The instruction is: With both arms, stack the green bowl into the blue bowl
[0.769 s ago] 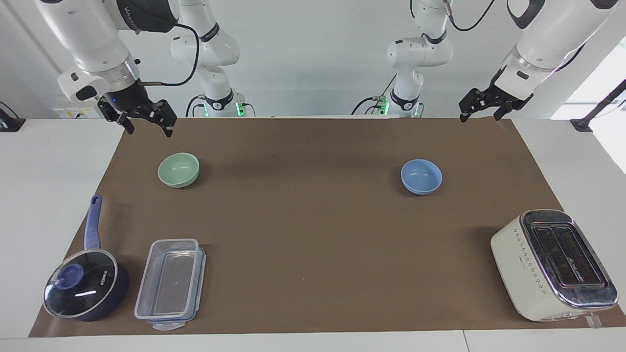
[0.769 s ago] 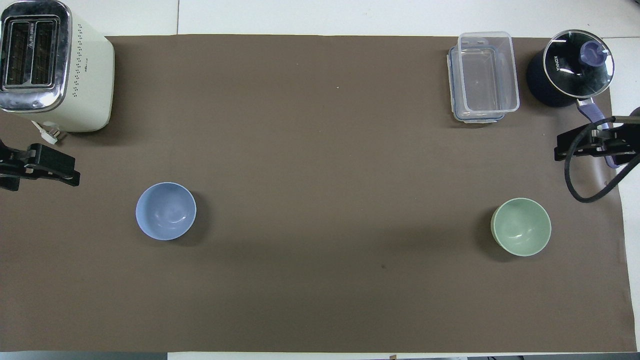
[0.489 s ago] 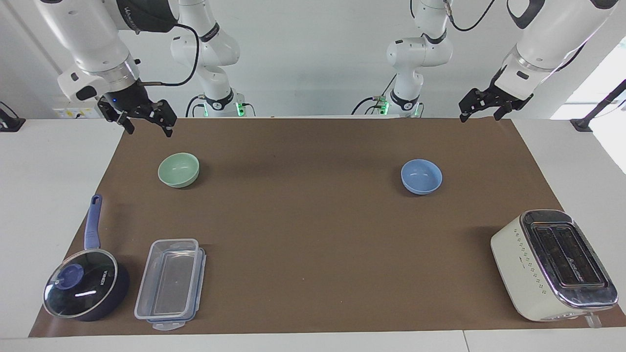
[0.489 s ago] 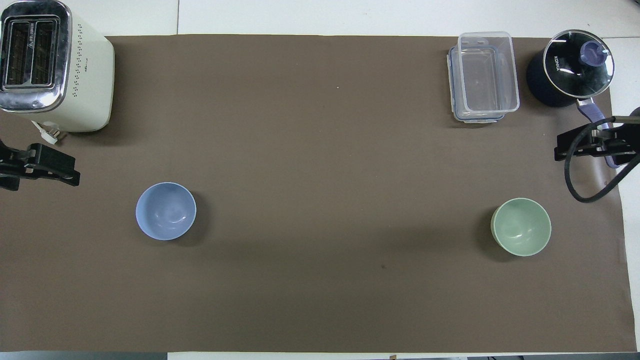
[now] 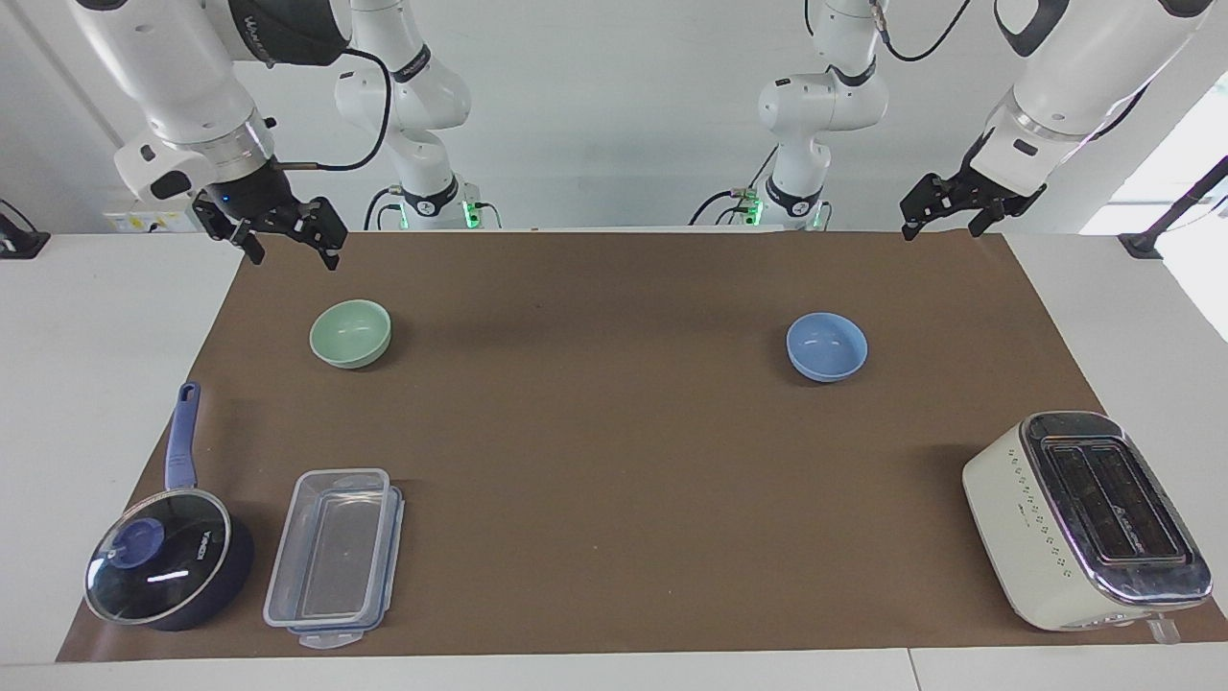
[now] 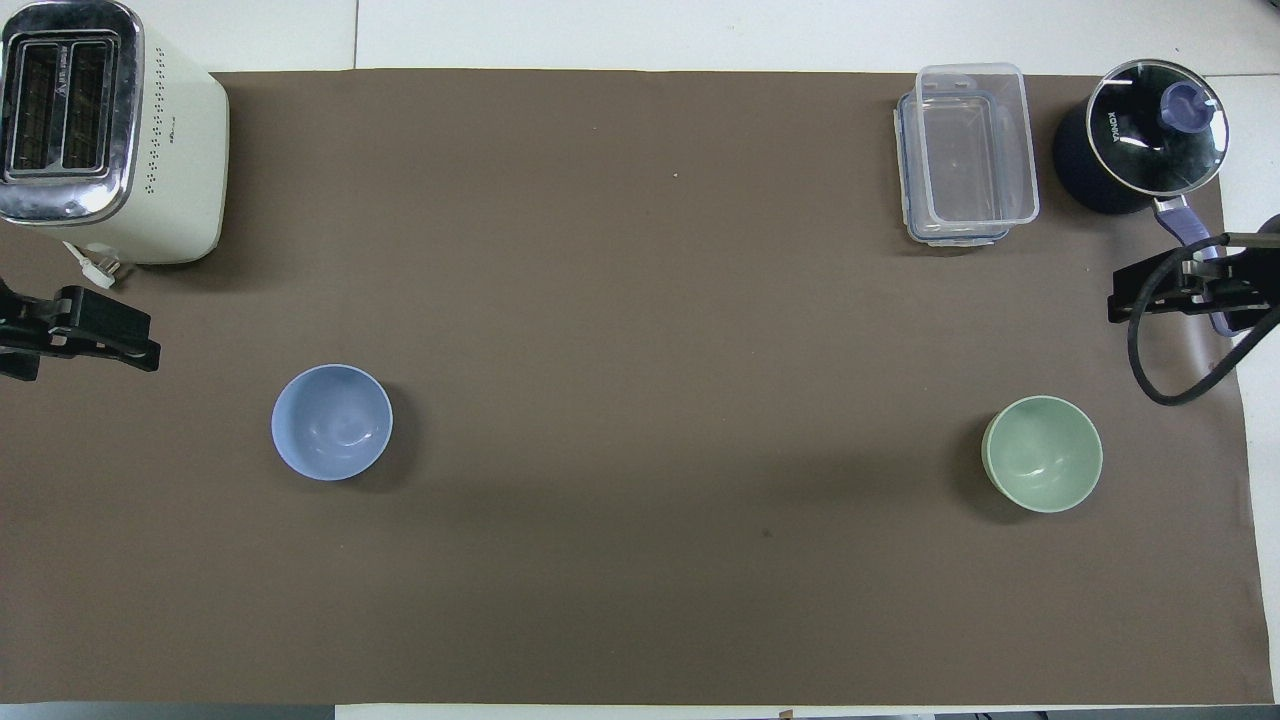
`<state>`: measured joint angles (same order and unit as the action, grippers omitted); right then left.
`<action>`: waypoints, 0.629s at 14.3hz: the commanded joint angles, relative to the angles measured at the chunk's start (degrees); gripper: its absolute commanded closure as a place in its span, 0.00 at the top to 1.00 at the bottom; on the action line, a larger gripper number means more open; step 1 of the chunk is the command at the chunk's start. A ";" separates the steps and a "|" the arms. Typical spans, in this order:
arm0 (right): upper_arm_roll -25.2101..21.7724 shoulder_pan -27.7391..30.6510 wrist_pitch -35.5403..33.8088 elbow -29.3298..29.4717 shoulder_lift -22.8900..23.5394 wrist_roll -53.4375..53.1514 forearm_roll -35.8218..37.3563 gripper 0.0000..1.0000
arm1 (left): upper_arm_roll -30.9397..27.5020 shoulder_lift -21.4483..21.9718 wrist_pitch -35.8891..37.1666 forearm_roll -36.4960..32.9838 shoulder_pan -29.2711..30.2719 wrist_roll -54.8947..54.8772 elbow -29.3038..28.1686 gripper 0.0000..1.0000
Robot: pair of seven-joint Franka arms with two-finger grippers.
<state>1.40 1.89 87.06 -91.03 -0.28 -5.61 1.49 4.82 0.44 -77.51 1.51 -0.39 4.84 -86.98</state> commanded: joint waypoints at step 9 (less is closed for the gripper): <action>0.18 4.34 8.47 -11.69 -5.16 1.38 -0.52 1.00 | -0.34 10.27 -16.95 0.60 0.47 -0.88 -23.19 1.00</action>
<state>1.34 3.67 92.45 -96.54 -1.79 -5.55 1.45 4.74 4.01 -88.04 1.51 -0.31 4.81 -98.49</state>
